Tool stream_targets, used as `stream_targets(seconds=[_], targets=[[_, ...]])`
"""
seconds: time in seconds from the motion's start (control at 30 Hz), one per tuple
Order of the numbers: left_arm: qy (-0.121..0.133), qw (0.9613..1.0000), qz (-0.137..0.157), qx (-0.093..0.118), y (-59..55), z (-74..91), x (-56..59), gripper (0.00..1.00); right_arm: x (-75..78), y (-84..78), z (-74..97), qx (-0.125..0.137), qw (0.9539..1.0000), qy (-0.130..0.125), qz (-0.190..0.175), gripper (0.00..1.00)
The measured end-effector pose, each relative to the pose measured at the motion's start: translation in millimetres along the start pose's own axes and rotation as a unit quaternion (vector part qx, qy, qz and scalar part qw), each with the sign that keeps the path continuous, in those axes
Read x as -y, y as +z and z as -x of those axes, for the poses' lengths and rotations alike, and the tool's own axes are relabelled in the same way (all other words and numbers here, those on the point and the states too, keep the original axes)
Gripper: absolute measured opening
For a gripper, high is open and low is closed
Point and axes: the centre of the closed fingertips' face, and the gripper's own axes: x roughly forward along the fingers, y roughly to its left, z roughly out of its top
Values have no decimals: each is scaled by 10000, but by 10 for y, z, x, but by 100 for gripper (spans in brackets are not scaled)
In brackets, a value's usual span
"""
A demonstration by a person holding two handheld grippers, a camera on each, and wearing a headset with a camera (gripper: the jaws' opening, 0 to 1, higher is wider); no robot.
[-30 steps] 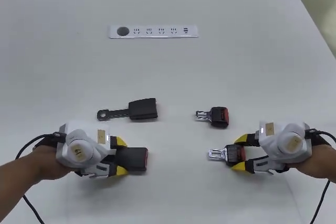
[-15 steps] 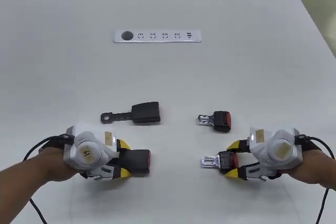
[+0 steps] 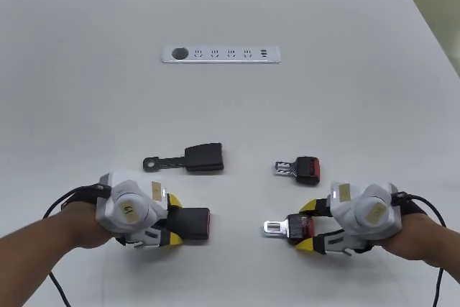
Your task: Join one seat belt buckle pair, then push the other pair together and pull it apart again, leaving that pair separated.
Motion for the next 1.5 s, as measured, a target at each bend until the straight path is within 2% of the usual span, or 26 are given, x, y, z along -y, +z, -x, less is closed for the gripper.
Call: stream_targets(seconds=[0.47, 0.73, 0.93, 1.5], targets=[[17, 10000, 53, -41, 11, 5, -1, 34, -84, 420, -296, 91, 9999, -34, -79, 36], [22, 9999, 56, -95, 9, 5, 0, 34, -130, 615, -438, 58, 10000, -22, -76, 36], [16, 9999, 28, -128, 5, 6, 1, 34, -143, 707, -504, 35, 9999, -42, -156, 36], [-12, 9997, -46, -224, 13, 11, 6, 34, -179, 846, -604, -37, 9999, -2, 119, 36]])
